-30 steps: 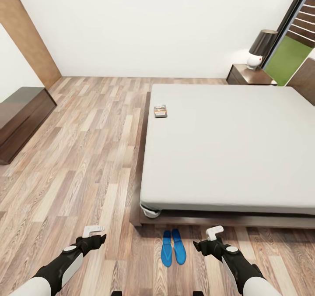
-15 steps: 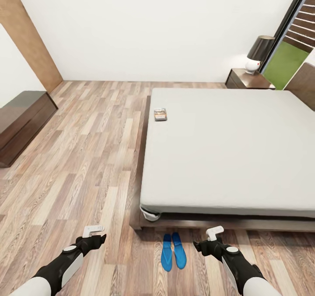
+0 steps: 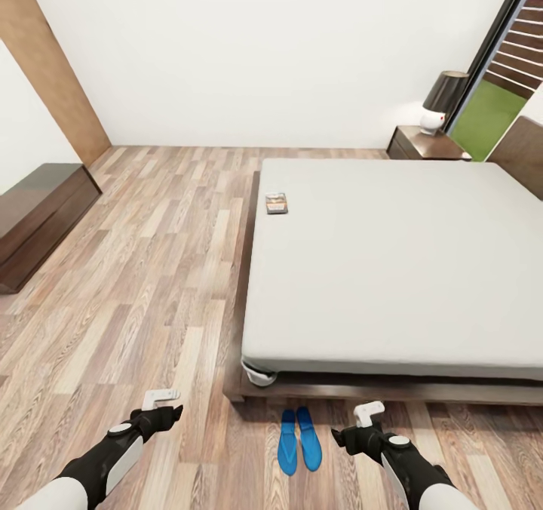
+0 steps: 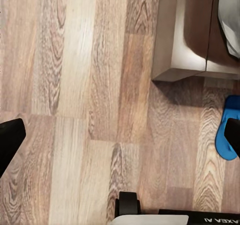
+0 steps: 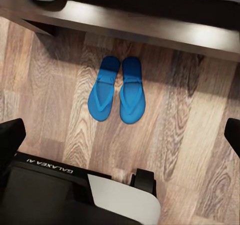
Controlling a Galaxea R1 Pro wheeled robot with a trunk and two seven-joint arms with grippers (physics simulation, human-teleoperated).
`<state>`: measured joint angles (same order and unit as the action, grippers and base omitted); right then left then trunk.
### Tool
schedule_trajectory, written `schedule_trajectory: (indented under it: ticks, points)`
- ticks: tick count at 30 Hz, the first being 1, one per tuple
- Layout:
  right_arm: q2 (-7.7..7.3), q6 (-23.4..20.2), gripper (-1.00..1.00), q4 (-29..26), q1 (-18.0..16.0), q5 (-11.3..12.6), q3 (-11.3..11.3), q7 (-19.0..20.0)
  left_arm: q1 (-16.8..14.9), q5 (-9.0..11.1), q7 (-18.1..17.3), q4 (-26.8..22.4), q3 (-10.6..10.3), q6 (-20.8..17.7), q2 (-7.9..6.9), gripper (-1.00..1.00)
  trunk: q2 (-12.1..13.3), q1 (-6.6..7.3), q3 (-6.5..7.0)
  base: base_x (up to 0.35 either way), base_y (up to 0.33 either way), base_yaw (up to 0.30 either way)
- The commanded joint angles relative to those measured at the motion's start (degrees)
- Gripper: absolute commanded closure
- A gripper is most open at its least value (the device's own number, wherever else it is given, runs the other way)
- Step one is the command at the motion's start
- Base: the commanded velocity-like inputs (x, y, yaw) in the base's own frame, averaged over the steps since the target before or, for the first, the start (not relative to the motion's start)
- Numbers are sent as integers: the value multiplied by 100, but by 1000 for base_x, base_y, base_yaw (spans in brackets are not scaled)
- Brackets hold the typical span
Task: In the bedroom, move the book from the bed onto either nightstand, and place the two sandals side by side next to the bed.
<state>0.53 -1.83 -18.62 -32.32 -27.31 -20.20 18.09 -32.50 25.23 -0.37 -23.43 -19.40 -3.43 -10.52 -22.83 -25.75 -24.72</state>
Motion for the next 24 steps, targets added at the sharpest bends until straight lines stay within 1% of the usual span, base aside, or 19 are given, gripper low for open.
schedule_trajectory:
  ticks: [1, 4, 7, 8, 11, 18, 24]
  points:
    - [6, -19, -100, -12, -2, -41, -48, 40, -2, 44, -4, -10, -23, -27, -6, -100, -9, -3, 2, 0, 0, 0]
    - [-5, -16, -100, 30, 8, -38, -68, 34, -2, 51, -15, 128, -17, -28, -8, -100, -9, -3, 30, 0, 0, 0]
    - [-15, -15, -100, 49, 19, -38, -126, 28, -2, 67, -36, 389, -6, 4, -14, -100, -9, -3, 59, 0, 0, 0]
    - [-15, -15, -100, 49, 19, -38, -126, 28, -2, 67, -36, 389, -6, 4, -14, -100, -9, -3, 68, 0, 0, 0]
    - [-25, -15, -100, 62, 30, -39, -216, 24, -2, 74, -47, 638, -5, 38, -14, -100, -9, -3, 96, 0, 0, 0]
    - [-33, -17, -100, 73, 50, -40, -344, 12, 4, 61, -56, 870, -14, 128, -12, -100, -9, -3, 163, 0, 0, 0]
    - [-39, -9, -100, 92, 102, -38, -382, 5, 43, 67, -60, 1080, -12, 212, -11, -100, -9, -3, 220, 0, 0, 0]
